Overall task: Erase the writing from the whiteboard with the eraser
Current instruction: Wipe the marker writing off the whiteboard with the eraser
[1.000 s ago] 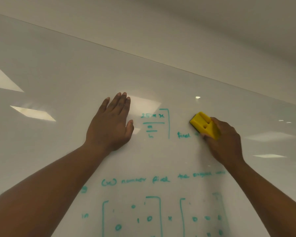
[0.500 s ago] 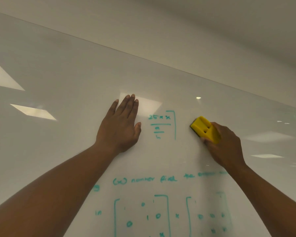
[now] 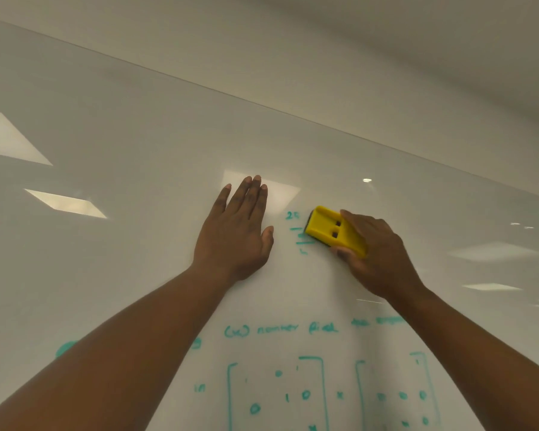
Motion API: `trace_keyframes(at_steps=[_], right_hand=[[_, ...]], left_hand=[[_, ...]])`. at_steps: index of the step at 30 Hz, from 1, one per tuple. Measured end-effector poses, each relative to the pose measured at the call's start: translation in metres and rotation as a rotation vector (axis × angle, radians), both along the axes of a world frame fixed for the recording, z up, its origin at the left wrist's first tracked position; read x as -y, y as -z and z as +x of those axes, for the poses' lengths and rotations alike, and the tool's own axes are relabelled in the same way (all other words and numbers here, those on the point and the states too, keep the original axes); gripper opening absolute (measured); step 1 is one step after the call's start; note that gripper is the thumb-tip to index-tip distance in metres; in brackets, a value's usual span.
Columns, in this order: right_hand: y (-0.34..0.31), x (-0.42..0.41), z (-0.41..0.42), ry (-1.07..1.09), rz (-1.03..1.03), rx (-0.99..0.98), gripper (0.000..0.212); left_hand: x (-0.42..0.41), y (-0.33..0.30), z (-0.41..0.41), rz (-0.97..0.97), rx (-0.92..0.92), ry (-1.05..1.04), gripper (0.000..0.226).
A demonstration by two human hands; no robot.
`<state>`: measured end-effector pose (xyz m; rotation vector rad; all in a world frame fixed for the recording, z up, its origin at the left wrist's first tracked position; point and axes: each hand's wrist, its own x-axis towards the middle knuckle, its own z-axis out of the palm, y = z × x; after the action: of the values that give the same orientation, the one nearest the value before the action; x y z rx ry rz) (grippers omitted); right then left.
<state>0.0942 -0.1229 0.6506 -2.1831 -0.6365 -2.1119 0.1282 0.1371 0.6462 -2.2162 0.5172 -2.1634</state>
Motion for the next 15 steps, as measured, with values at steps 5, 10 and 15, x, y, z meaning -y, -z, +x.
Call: trace_keyframes(at_steps=[5, 10, 15], right_hand=[[-0.026, -0.026, 0.006, -0.043, 0.159, 0.033, 0.063], [-0.015, -0.055, 0.008, -0.081, 0.033, 0.026, 0.063], [0.007, -0.027, -0.001, -0.062, -0.106, -0.017, 0.062]], left_hand=[[-0.001, 0.0, 0.001, 0.002, 0.002, 0.0, 0.07], [-0.001, 0.001, 0.002, 0.014, -0.01, -0.016, 0.072], [-0.008, 0.001, 0.001, 0.066, -0.03, -0.051, 0.079]])
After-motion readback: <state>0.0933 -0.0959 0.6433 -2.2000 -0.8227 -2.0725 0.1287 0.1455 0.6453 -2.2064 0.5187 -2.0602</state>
